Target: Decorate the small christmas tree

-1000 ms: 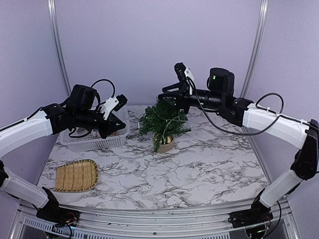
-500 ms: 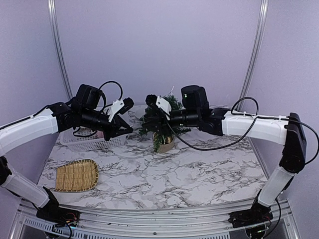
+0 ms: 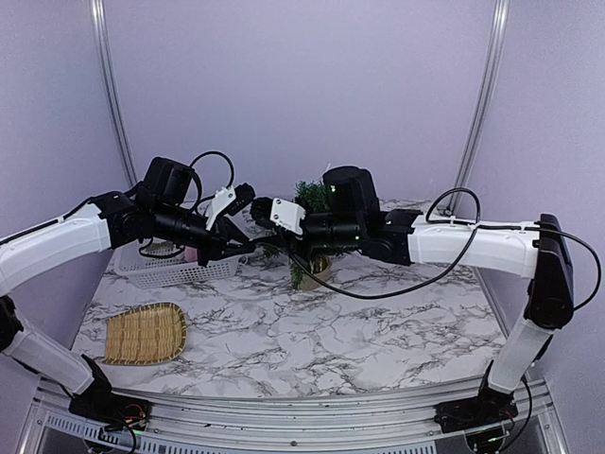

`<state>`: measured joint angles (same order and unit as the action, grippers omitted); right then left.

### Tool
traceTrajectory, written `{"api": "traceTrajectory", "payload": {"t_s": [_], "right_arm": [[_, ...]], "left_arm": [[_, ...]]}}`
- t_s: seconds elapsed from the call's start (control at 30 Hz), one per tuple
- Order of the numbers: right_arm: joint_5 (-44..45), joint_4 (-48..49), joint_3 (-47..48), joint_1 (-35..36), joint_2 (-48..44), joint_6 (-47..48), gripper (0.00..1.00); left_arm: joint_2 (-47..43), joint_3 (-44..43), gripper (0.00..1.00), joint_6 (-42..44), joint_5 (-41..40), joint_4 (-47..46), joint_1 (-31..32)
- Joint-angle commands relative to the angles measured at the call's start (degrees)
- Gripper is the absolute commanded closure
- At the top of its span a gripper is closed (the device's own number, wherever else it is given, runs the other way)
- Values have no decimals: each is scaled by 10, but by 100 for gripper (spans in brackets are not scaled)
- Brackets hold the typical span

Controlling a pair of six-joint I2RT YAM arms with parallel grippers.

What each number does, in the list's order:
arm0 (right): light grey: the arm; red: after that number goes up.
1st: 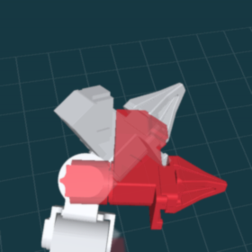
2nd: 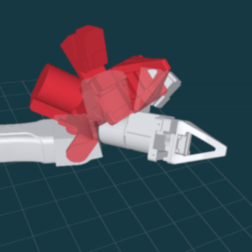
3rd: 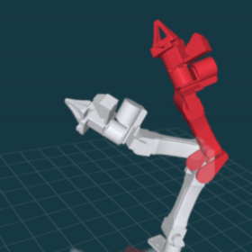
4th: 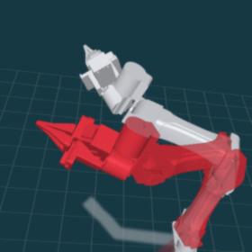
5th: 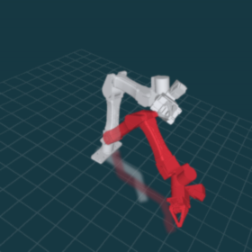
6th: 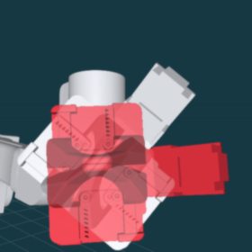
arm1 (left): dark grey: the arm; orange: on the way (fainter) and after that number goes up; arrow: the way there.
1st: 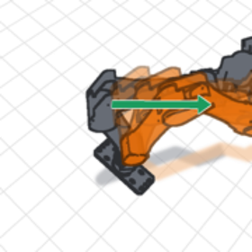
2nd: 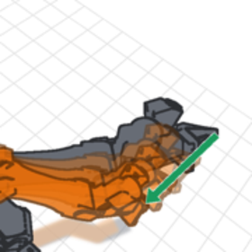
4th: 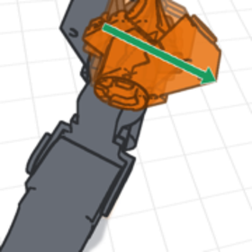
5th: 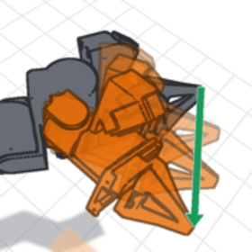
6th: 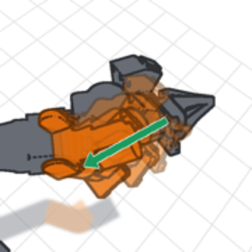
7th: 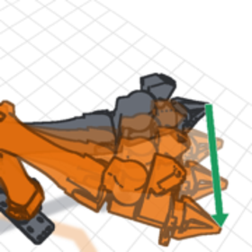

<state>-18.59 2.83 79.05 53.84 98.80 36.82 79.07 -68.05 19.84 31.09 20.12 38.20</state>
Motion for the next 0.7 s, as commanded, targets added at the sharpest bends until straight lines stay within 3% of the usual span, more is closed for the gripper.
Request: {"api": "traceTrajectory", "payload": {"t_s": [0.0, 0.17, 0.47, 0.6, 0.67], "right_arm": [[31, 3, 23, 9, 8, 37, 71], [45, 4, 21, 12, 9, 48, 88], [60, 19, 3, 12, 0, 57, 100], [66, 53, -21, 10, -20, 37, 100], [65, 67, -32, 7, -30, 25, 100]], "left_arm": [[5, -18, 100, 8, 29, 6, 3], [5, -19, 100, 8, 29, 7, 3], [-1, -19, 100, 15, 7, 7, 3], [-16, 7, 74, -1, -45, -26, -4], [-45, 51, 66, -18, -89, -75, -16]]}}
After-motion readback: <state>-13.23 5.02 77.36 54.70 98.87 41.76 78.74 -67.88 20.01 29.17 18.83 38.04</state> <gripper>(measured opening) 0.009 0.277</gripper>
